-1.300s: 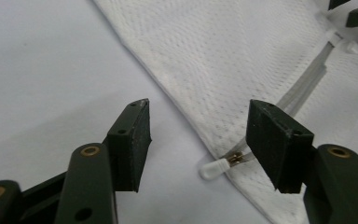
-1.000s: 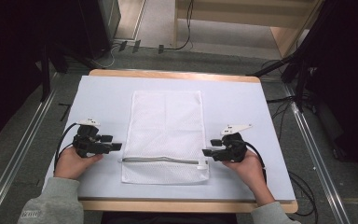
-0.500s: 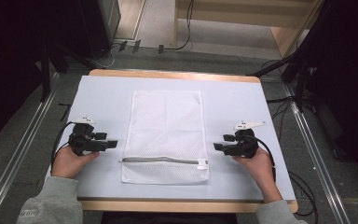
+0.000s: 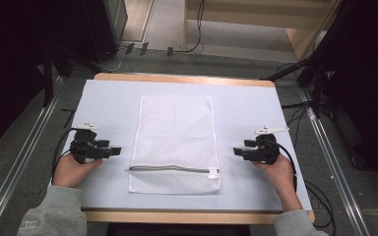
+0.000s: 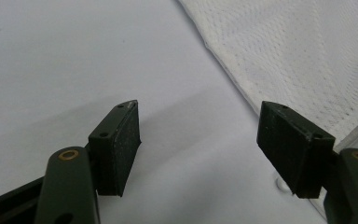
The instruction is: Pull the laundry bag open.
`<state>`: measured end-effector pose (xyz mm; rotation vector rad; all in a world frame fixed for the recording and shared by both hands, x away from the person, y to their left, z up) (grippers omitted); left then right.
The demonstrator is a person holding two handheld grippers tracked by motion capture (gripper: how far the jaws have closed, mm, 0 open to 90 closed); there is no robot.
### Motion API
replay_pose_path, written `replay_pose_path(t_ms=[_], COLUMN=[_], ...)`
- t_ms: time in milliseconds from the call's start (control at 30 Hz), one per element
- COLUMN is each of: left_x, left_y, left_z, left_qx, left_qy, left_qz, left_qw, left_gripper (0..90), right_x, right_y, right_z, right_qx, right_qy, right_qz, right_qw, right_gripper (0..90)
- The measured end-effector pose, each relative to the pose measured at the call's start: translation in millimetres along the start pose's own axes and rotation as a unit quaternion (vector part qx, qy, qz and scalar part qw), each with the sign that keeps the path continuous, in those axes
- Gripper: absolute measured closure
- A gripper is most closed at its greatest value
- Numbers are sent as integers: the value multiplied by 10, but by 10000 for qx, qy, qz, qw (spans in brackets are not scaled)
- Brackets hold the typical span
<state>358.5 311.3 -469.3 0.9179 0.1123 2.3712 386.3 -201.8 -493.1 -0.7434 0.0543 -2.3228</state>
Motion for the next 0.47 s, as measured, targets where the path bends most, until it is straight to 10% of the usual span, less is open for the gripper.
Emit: replay_pose_path(t_ms=[467], left_x=[-16], left_y=[-11], left_z=[-14], left_qx=[8], left_qy=[-58], left_qz=[-12], left_qw=[10000], left_gripper=[300], right_x=[-21], right_y=[10], right_z=[-26], right_qx=[37], right_qy=[-90], right_qz=[-31], right_qw=[9999], right_gripper=[331])
Point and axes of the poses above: each handheld gripper's, and its own axes: x roughly backward along the jaws, z roughly out of its top, y roughly to its right, the point moved 4 cm from there along -x, roughly forward along the jaws, and after that the axes turned 13 degrees about y, right-handed, at the moved point
